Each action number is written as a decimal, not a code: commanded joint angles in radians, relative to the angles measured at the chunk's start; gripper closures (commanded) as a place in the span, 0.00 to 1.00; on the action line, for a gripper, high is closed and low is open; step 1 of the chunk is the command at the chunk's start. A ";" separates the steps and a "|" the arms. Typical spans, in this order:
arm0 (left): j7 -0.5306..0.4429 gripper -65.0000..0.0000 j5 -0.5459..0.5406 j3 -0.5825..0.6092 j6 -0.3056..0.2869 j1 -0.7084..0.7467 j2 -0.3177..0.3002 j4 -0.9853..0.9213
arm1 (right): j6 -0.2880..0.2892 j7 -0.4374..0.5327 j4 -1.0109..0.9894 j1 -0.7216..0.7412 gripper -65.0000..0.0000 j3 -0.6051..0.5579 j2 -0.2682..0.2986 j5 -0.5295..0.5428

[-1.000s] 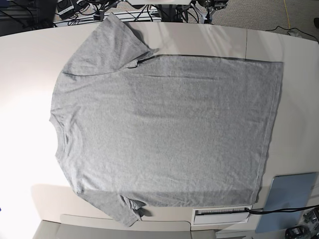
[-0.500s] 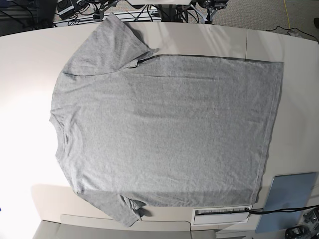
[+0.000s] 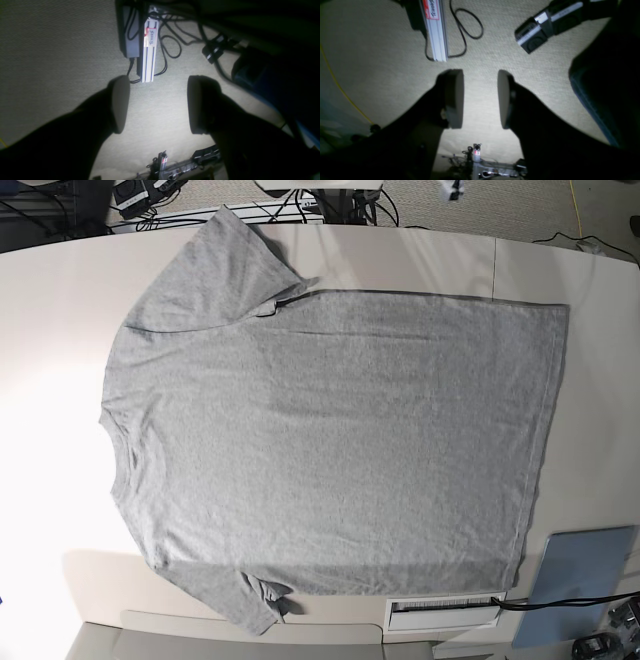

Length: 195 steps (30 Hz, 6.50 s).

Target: Fold the T-shirt properly

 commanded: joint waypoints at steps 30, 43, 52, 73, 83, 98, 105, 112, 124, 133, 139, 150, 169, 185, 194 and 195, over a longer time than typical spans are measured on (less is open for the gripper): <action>0.069 0.38 0.085 -0.002 -0.126 0.451 -0.429 1.517 | 0.209 -0.414 1.725 -0.670 0.65 0.516 0.220 0.064; 0.047 0.38 0.179 0.143 -0.135 0.253 -0.548 1.275 | 0.208 -0.418 1.726 -0.584 0.65 0.516 0.220 0.065; 0.046 0.39 0.275 0.288 0.021 0.220 -0.658 1.171 | 0.208 -0.419 1.726 -0.584 0.65 0.516 0.220 0.064; -0.031 0.53 0.309 0.322 -0.026 0.019 -0.626 0.929 | 0.402 -0.285 1.725 -0.529 0.65 0.469 0.317 -0.273; -0.067 1.00 0.356 0.322 -0.134 0.033 -0.609 0.930 | 0.402 -0.116 1.662 -0.524 0.65 0.461 0.318 -0.418; -0.064 1.00 0.356 0.322 -0.123 0.032 -0.595 0.930 | 0.402 -0.237 1.446 -0.232 0.65 -0.001 0.453 -0.587; -0.059 1.00 0.357 0.322 -0.114 0.032 -0.596 0.930 | 0.402 -0.237 1.363 -0.126 0.65 -0.113 0.453 -0.587; -0.059 1.00 0.356 0.322 -0.114 0.032 -0.595 0.930 | 0.402 -0.257 1.245 0.003 0.65 -0.257 0.453 -0.597; -0.060 1.00 0.354 0.322 -0.114 0.033 -0.596 0.930 | 0.402 -0.441 1.239 0.052 1.00 -0.290 0.460 -0.533; 0.011 1.00 0.103 0.251 -0.135 0.160 -0.696 1.013 | 0.402 -0.658 1.412 -0.069 1.00 -0.259 0.538 -0.384; 0.130 1.00 -0.059 0.174 -0.135 0.319 -0.737 1.159 | 0.402 -0.701 1.567 -0.251 1.00 -0.113 0.547 -0.314; 0.143 1.00 -0.153 0.051 -0.135 0.413 -0.737 1.263 | 0.376 -0.727 1.678 -0.363 1.00 0.034 0.547 -0.258; 0.132 1.00 -0.244 0.123 0.025 0.175 -0.725 1.177 | 0.308 -0.500 1.462 0.038 1.00 0.019 0.475 -0.318; 0.159 1.00 -0.244 0.307 0.028 -0.199 -0.658 0.977 | 0.198 -0.528 1.270 0.340 1.00 -0.241 0.475 -0.422; 0.163 1.00 -0.244 0.307 0.021 -0.257 -0.640 0.969 | 0.189 -0.502 1.270 0.373 1.00 -0.241 0.475 -0.422; 0.163 1.00 -0.244 0.307 0.021 -0.259 -0.640 0.969 | 0.190 -0.502 1.270 0.375 1.00 -0.241 0.475 -0.422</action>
